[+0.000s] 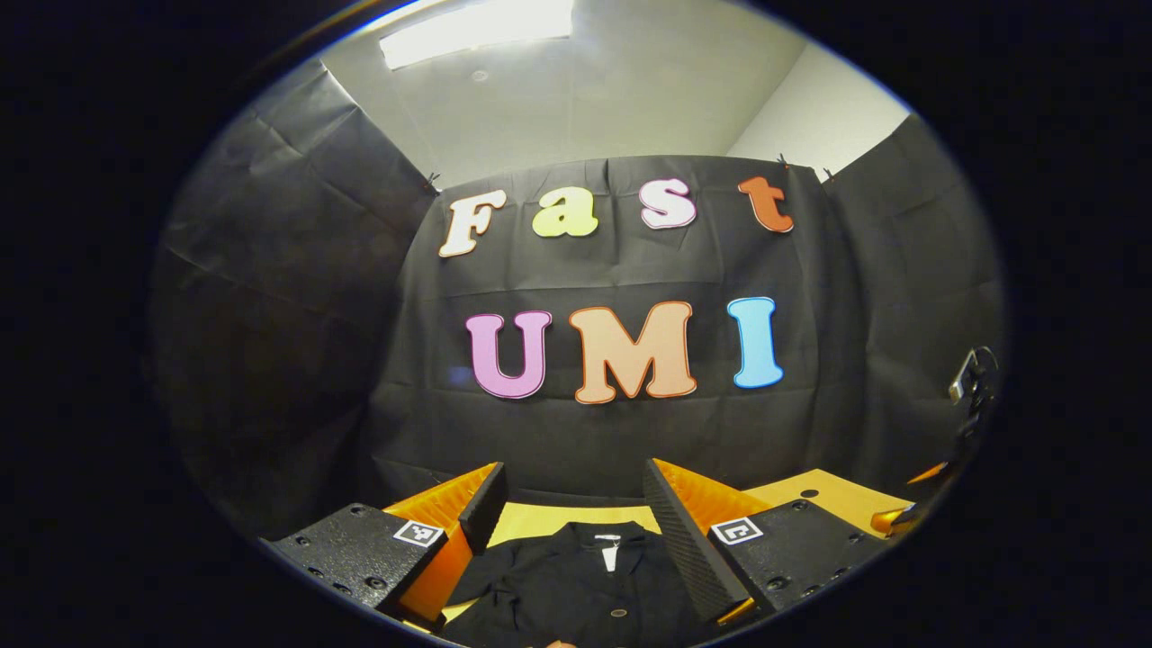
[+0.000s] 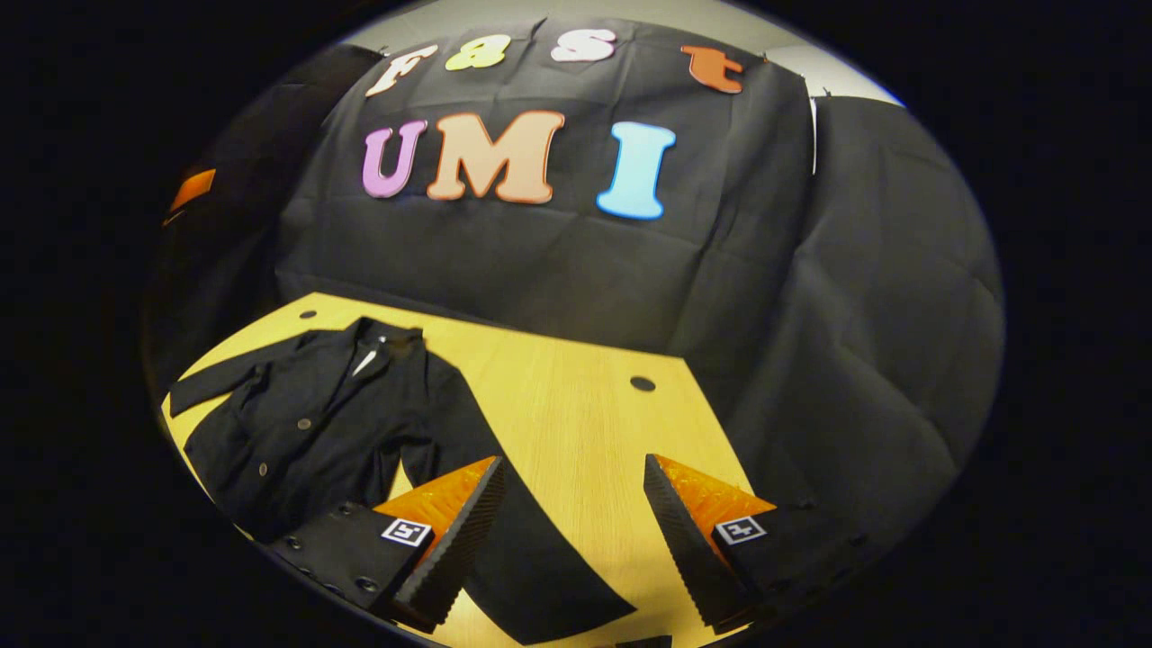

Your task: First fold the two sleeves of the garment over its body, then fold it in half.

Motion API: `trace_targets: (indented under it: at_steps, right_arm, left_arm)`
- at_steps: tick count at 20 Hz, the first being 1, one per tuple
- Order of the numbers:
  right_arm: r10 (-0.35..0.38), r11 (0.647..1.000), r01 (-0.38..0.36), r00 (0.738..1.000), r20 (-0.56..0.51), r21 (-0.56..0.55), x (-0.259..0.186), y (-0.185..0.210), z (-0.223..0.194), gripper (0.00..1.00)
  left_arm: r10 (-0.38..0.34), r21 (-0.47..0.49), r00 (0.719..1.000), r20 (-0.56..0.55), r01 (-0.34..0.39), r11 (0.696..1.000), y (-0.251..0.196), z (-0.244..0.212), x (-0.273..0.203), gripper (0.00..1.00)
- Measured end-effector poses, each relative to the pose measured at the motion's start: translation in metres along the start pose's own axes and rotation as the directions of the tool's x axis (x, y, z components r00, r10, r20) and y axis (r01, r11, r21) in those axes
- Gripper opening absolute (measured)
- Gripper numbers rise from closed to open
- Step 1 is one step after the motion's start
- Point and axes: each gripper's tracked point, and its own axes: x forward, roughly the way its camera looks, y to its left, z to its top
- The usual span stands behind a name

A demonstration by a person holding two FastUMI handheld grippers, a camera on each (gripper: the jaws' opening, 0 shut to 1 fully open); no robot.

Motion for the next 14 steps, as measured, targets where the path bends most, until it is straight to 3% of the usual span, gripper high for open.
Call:
trace_targets:
  at_steps: [7,14]
  right_arm:
    - [0.048,0.999,-0.052,0.98,-0.191,-0.014,0.017,-0.01,-0.073,1.0]
    - [0.092,0.996,-0.094,0.929,-0.358,0.012,0.02,-0.007,-0.129,1.0]
  left_arm:
    - [0.005,0.013,1.0,-0.017,-0.004,1.0,-0.025,-0.01,-0.009,0.93]
    - [0.01,0.02,1.0,-0.021,-0.01,1.0,-0.035,-0.01,-0.011,0.92]
